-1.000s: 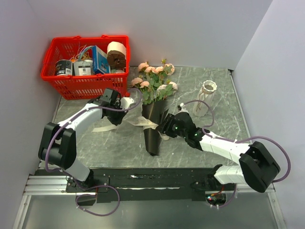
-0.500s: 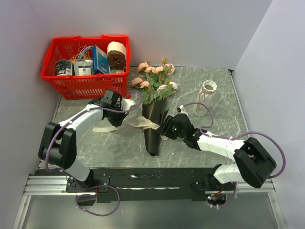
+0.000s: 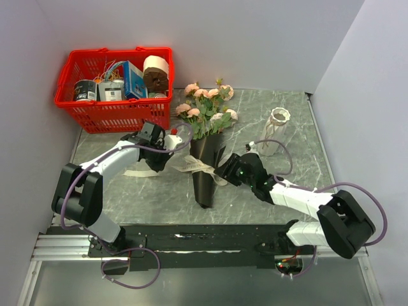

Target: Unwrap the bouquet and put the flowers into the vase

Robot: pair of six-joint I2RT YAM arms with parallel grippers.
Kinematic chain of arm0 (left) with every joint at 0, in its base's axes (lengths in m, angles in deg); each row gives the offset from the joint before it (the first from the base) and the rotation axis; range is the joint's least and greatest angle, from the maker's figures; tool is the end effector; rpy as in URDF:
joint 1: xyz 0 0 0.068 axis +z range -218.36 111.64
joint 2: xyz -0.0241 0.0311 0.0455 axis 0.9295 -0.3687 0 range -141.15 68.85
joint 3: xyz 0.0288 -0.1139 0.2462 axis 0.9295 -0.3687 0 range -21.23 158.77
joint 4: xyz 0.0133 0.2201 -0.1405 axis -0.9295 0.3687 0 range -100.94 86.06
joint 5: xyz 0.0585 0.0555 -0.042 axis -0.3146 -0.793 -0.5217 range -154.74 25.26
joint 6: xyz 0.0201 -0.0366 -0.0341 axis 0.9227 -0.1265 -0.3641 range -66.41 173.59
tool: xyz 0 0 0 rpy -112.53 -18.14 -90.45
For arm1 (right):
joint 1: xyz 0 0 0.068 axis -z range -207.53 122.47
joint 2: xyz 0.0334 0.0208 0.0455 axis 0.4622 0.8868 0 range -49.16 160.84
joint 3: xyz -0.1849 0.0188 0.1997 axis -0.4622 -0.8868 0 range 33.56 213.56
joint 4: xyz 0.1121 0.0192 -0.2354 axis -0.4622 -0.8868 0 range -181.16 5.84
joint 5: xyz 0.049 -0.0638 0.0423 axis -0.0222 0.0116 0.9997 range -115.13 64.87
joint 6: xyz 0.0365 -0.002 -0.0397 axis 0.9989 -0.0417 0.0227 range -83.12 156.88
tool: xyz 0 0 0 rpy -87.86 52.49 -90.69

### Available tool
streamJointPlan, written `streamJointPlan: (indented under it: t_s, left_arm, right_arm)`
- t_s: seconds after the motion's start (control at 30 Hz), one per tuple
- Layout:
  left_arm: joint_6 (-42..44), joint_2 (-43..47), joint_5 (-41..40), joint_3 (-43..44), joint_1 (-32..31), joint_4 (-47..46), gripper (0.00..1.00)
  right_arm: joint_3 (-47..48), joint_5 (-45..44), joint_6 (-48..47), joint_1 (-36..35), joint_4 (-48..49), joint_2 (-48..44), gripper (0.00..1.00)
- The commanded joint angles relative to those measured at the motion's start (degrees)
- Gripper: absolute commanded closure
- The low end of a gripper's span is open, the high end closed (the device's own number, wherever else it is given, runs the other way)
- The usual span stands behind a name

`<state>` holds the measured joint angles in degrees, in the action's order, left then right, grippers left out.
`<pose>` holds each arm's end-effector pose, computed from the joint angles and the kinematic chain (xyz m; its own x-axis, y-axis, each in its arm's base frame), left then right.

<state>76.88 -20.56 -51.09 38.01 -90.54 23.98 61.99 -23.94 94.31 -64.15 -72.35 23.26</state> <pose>0.2793 -0.1229 0.2078 -0.5900 0.6554 -0.4715 0.7535 0.6568 -0.0300 0.2009 0.1502 0.1797 -0.7446 0.4964 -0.4463 0.0316 0.6941 0.7192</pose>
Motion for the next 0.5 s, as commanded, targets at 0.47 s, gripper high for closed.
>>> streamJointPlan:
  t_s: [0.47]
  left_arm:
    - [0.27,0.29,0.15,0.08,-2.43,-0.29,0.99]
  right_arm:
    - [-0.74,6.72,2.6,4.1,7.69,0.35,0.48]
